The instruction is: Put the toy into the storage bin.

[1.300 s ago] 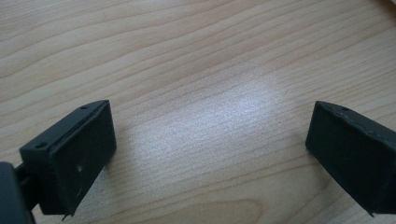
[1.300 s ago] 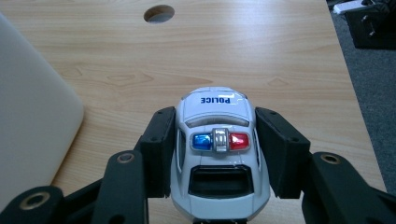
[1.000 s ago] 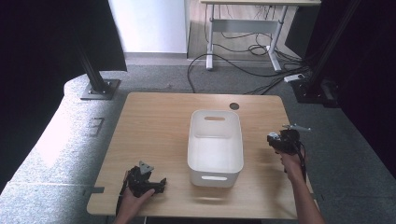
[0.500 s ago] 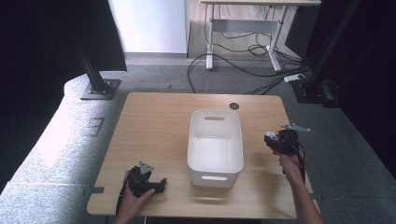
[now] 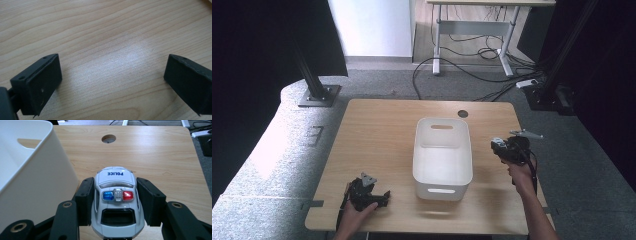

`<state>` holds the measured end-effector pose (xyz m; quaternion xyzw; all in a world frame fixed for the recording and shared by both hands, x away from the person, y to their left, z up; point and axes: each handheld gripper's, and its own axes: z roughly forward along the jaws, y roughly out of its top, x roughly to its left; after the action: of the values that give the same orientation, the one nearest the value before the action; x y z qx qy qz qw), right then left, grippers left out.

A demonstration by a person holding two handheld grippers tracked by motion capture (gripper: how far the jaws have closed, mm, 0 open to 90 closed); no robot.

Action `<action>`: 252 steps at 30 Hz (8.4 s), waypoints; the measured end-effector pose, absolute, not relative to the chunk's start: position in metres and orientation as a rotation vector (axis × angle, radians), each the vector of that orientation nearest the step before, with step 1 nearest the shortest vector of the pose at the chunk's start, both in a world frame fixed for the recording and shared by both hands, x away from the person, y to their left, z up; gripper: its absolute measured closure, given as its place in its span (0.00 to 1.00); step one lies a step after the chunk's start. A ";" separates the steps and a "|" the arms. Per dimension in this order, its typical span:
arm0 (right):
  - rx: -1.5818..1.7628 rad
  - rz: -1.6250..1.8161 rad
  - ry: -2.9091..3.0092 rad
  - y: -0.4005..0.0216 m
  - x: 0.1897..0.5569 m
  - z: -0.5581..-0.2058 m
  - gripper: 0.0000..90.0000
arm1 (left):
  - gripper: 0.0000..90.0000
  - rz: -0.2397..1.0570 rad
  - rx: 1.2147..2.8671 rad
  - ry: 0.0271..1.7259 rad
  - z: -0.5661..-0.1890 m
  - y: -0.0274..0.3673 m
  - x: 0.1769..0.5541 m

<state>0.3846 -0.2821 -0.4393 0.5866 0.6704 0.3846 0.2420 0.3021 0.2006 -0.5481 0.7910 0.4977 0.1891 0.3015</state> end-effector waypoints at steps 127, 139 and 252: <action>1.412 1.125 1.998 -0.149 0.405 -0.389 0.56 | 0.02 0.502 2.101 1.319 -0.548 0.201 0.302; 1.399 1.112 2.030 -0.135 0.408 -0.393 0.56 | 0.02 0.502 2.101 1.320 -0.548 0.201 0.302; 1.477 1.017 2.086 -0.065 0.467 -0.415 0.56 | 0.02 0.499 2.109 1.310 -0.548 0.201 0.300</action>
<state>0.4674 -0.0645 -0.4145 0.5268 0.7438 0.3627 0.1942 0.3004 0.2009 -0.5478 0.7945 0.4936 0.1879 0.2996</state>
